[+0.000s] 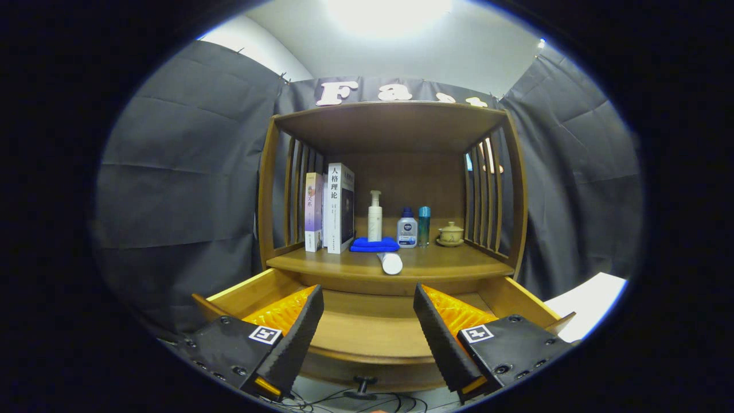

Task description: Pull open the drawer, take out the items inside it, and place them on the countertop above the cabinet.

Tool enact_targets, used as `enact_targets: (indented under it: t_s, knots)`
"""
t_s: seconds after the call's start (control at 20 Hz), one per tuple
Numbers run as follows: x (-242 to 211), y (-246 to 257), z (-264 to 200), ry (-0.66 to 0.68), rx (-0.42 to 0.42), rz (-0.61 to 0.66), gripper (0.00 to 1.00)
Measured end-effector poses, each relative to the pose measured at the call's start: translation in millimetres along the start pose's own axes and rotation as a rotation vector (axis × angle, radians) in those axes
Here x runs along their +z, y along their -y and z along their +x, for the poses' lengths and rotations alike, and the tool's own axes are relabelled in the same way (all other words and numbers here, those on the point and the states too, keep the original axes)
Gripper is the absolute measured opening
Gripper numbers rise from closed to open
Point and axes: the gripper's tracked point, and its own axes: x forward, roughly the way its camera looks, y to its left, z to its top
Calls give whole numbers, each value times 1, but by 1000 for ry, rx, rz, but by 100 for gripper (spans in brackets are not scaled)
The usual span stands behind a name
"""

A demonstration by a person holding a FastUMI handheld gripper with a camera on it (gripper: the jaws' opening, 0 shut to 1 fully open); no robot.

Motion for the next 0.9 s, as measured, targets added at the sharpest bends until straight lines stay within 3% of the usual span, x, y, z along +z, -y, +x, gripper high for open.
enact_targets:
  t_s: [0.2, 0.5, 0.9]
  knots:
    - [-19, -5, -23, 15, 5, 7, 98]
    - [-68, -17, -43, -63, 18, 19, 98]
    - [-119, -25, -31, -170, 2, -12, 98]
